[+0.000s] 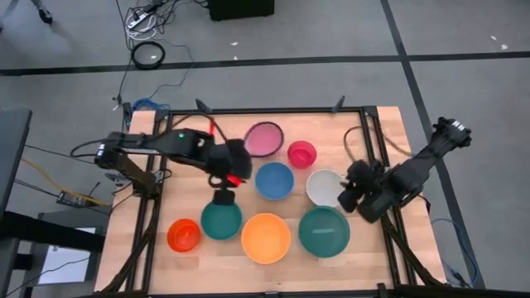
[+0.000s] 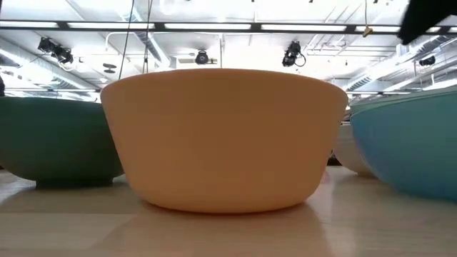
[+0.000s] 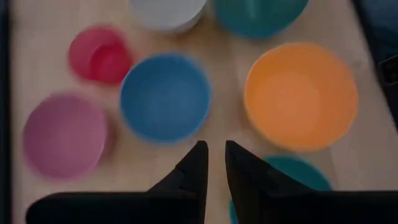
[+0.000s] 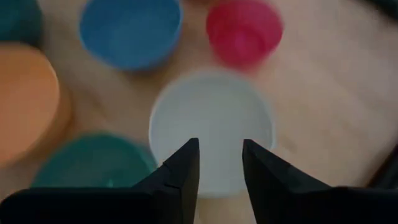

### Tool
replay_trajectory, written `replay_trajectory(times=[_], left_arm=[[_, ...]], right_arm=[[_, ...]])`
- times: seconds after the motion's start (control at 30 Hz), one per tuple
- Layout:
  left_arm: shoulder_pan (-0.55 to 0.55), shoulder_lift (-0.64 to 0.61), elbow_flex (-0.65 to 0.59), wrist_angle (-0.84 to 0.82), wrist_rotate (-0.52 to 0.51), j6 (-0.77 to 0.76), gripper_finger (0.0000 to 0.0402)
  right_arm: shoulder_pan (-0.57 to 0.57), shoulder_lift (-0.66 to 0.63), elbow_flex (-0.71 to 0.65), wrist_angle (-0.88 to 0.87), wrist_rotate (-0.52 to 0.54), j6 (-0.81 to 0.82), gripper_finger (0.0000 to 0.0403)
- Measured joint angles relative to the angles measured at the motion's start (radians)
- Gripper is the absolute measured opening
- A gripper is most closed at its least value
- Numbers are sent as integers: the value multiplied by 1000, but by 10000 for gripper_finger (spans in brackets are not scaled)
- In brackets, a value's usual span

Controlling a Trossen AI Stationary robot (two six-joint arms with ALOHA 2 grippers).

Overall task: Nest bowls inside each other
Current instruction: Stack the light green bowl on top of the light blue bowl

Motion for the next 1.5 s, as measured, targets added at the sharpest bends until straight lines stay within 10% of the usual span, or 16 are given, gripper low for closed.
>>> replay_trajectory(times=[0.37, 1.5], left_arm=[[-8, -199, 0, -68, -175, -283, 65], [-51, -309, 1, -49, -265, -308, 65]], right_arm=[[105, 175, 0, 140, -287, 122, 107], [137, 354, -5, 157, -243, 189, 20]])
